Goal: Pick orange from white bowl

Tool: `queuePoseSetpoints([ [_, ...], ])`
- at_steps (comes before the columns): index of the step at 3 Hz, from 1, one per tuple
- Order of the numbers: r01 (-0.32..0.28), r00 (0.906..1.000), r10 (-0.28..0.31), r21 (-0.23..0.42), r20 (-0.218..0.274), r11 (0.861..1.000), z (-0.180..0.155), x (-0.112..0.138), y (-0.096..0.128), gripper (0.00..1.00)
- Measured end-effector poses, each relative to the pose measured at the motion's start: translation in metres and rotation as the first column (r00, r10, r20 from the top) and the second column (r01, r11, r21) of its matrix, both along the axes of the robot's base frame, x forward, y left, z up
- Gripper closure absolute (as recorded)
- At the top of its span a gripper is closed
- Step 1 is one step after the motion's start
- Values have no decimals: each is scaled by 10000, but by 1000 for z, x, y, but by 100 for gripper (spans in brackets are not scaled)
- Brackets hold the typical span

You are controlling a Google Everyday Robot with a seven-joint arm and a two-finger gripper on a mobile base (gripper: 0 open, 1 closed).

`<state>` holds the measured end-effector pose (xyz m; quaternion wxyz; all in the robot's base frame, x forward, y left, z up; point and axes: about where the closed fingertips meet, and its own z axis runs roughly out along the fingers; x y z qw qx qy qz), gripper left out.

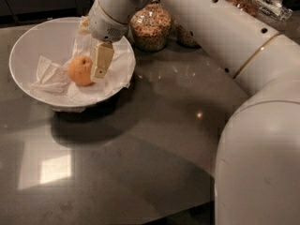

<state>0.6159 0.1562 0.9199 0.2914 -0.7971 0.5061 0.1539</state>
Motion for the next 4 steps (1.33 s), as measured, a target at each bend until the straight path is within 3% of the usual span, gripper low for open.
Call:
queuePoseSetpoints([
  [4,-8,9998,28,-1077,186,9942,-27,-1,7,16],
])
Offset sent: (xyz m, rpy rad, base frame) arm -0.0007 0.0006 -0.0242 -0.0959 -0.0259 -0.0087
